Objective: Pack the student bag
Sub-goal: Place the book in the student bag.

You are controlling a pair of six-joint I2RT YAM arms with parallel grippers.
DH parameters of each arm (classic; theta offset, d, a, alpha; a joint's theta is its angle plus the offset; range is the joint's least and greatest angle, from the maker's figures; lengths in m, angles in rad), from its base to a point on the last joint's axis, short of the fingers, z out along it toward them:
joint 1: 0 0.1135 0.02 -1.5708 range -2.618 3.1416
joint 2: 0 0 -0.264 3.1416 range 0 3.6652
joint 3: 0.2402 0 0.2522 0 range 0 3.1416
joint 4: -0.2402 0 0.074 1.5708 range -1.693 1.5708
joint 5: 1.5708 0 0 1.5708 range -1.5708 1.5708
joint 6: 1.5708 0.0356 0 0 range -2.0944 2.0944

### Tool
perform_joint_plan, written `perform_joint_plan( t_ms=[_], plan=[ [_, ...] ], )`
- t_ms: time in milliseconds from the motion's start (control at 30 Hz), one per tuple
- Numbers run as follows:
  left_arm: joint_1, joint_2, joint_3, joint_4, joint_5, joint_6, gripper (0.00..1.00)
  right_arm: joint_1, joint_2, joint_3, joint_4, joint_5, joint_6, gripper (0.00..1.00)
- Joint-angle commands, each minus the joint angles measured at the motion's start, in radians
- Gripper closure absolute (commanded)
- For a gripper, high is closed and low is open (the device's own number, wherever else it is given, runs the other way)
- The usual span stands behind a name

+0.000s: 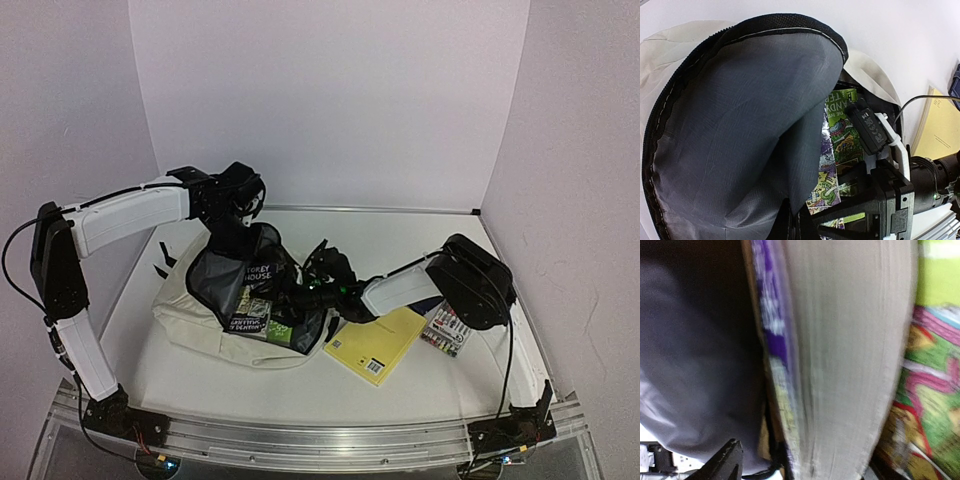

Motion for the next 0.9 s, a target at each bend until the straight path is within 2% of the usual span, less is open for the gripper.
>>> perform_joint_plan(
  t_ms=[0, 100, 233, 367, 400, 433, 500, 600, 700, 800, 867],
  plan=[
    [-0.008, -0.068, 0.001, 0.075, 0.015, -0.004, 1.00, -0.001, -0.062, -0.010, -0.114, 0.039, -0.080, 0.56],
    [-0.008, -0.071, -0.009, 0.086, 0.024, -0.007, 1.00, 0.000, -0.012, 0.083, -0.129, 0.019, -0.085, 0.80],
    [-0.008, -0.069, -0.013, 0.094, 0.035, -0.008, 1.00, 0.010, 0.119, 0.278, -0.110, -0.024, -0.026, 0.99],
    [-0.008, -0.069, -0.017, 0.097, 0.036, -0.008, 1.00, 0.025, 0.249, 0.446, -0.036, -0.041, 0.068, 0.99],
    [-0.008, -0.070, -0.018, 0.098, 0.034, -0.010, 1.00, 0.029, 0.275, 0.475, -0.035, -0.039, 0.082, 0.96],
    [-0.008, -0.071, -0.018, 0.099, 0.031, -0.011, 1.00, 0.031, 0.286, 0.490, -0.036, -0.039, 0.086, 0.86],
    [-0.006, -0.071, -0.015, 0.094, 0.022, -0.014, 1.00, 0.029, 0.277, 0.456, -0.038, -0.032, 0.085, 0.55],
    [-0.004, -0.074, -0.016, 0.093, 0.020, -0.015, 1.00, 0.007, 0.203, 0.330, -0.061, -0.011, 0.056, 0.35],
    [-0.001, -0.071, -0.013, 0.092, 0.025, -0.013, 1.00, -0.012, 0.106, 0.223, -0.119, 0.014, 0.012, 0.29],
    [0.001, -0.070, -0.010, 0.088, 0.027, -0.007, 1.00, -0.010, 0.018, 0.179, -0.310, 0.057, -0.100, 0.25],
    [0.003, -0.068, -0.006, 0.082, 0.026, -0.004, 1.00, -0.010, -0.016, 0.154, -0.379, 0.091, -0.140, 0.24]
  ],
)
